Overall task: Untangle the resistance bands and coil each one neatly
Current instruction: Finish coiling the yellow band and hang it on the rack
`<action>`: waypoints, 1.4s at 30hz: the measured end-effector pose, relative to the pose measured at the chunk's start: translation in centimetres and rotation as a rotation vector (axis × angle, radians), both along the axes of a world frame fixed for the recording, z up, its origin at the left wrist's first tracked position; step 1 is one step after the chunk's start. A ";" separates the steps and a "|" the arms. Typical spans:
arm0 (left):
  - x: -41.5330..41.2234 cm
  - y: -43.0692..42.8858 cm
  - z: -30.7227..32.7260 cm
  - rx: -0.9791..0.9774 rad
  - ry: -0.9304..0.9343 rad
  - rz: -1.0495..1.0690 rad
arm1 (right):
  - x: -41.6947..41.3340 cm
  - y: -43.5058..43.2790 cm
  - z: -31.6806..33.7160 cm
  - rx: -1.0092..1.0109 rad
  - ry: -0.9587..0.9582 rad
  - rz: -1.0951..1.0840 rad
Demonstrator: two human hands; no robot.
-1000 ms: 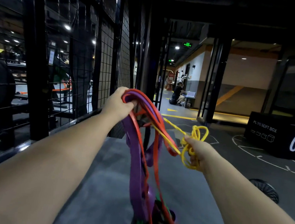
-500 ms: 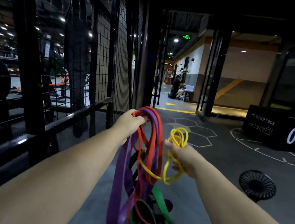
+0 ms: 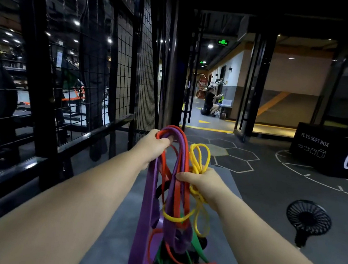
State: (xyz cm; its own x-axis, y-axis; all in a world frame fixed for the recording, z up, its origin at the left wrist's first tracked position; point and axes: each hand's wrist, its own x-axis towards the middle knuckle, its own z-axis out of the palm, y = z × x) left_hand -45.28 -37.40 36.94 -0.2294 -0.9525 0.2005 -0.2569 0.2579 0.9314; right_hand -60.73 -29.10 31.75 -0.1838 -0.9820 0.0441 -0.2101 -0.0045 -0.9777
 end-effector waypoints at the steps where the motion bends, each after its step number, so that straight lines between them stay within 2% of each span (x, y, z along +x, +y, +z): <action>1: 0.4 0.0 -0.2 -0.026 -0.085 0.013 | -0.1 0.1 0.2 -0.001 -0.018 -0.016; 4: 1.5 -0.4 -0.5 -0.121 -0.314 0.024 | -0.4 0.0 1.1 -0.037 -0.013 -0.078; 7: 1.6 0.4 0.1 -0.364 -0.526 -0.206 | -0.3 -0.2 1.6 -0.021 0.086 -0.035; 10: 1.0 1.4 0.2 -0.341 -0.799 -0.438 | 0.3 -0.1 1.8 -0.005 0.131 0.019; 12: 0.8 1.7 -0.4 -0.313 -0.869 -0.437 | 0.7 -0.1 1.8 0.002 0.036 0.021; 17: 1.1 1.5 -1.2 -0.347 -0.762 -0.340 | 0.3 0.1 1.8 0.019 -0.108 0.039; 23: 2.0 1.3 -1.0 -0.391 -0.632 -0.352 | -0.5 1.2 1.9 0.186 -0.132 0.173; 25: 1.9 1.2 -1.0 -0.383 -0.571 -0.345 | -0.8 1.5 1.7 0.250 -0.061 0.175; 27: 1.8 1.2 -0.8 -0.331 -0.416 -0.297 | -1.2 1.5 1.2 0.265 -0.002 0.170; 28: 1.8 1.2 -0.6 -0.285 -0.321 -0.286 | -1.3 1.5 1.0 0.268 -0.026 0.181; 30: 1.7 1.1 -0.4 -0.213 -0.243 -0.269 | -1.3 1.6 0.6 0.265 -0.112 0.162; 32: 1.7 0.3 -0.6 -0.179 -0.287 -0.227 | -1.1 1.5 0.6 0.247 -0.259 0.106; 34: 2.1 -0.1 -0.6 -0.216 -0.573 -0.184 | -0.7 1.5 1.5 0.205 -0.426 0.048; 36: 2.1 0.0 -1.1 -0.278 -0.783 -0.243 | -0.5 1.4 2.4 0.158 -0.469 0.005; 39: 1.8 0.1 -2.4 -0.202 -0.665 -0.441 | 0.0 0.9 3.2 0.101 -0.430 -0.026; 42: 1.0 -1.0 -3.8 -0.247 -0.540 -0.464 | 0.7 0.5 3.7 0.080 -0.381 -0.040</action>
State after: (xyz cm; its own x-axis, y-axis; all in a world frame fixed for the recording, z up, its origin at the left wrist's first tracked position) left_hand -44.25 -38.41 33.15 -0.7233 -0.6759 0.1414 -0.4754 0.6359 0.6080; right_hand -60.00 -28.56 35.43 -0.2102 -0.9713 -0.1113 0.1692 0.0759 -0.9827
